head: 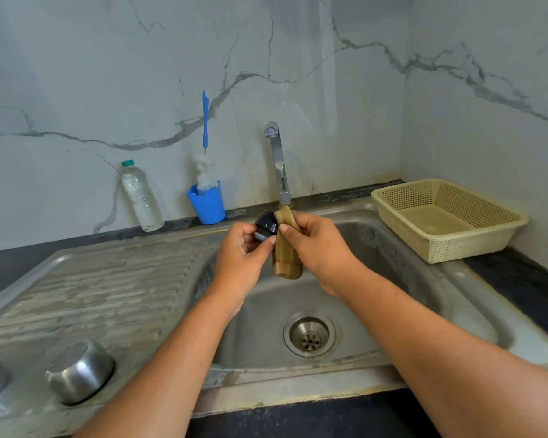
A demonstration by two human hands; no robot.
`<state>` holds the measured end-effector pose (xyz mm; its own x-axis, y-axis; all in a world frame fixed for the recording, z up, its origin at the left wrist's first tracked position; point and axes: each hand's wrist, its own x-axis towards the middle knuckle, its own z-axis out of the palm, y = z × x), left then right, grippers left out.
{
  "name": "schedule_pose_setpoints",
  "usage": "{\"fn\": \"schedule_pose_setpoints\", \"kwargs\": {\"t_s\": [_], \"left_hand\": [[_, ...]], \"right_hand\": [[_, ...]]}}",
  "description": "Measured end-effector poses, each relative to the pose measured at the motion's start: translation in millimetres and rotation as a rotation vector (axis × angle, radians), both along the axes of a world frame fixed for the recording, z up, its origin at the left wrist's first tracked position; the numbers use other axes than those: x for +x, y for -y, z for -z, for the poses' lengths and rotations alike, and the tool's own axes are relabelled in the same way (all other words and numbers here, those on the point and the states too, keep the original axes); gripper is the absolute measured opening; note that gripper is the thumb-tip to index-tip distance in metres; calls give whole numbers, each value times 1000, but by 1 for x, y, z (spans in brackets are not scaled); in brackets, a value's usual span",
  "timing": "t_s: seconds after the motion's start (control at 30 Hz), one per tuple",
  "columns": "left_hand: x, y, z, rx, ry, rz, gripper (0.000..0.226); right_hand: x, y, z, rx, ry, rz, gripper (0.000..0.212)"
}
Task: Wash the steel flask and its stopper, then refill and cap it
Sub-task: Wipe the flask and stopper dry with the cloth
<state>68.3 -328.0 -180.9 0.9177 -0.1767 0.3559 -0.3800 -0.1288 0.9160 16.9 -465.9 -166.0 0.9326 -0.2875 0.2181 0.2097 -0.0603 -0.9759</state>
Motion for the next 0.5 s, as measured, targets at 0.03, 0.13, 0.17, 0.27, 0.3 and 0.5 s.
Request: {"fn": "schedule_pose_setpoints", "kwargs": {"t_s": [0.03, 0.13, 0.17, 0.27, 0.3, 0.5], "left_hand": [[0, 1, 1, 0, -9, 8, 23], [-1, 2, 1, -3, -39, 49, 24], [-2, 2, 1, -4, -48, 66, 24], [-4, -1, -1, 17, -57, 112, 28], [-4, -2, -2, 29, -53, 125, 29], [-7, -6, -4, 162, 62, 166, 28]], "right_hand": [[-2, 0, -2, -56, 22, 16, 26], [-3, 1, -3, -154, 65, 36, 32], [-3, 2, -3, -172, 70, 38, 33], [-3, 6, -3, -204, 73, 27, 30], [-4, 7, -4, -211, 74, 20, 27], [-5, 12, -6, -62, 32, -41, 20]]}}
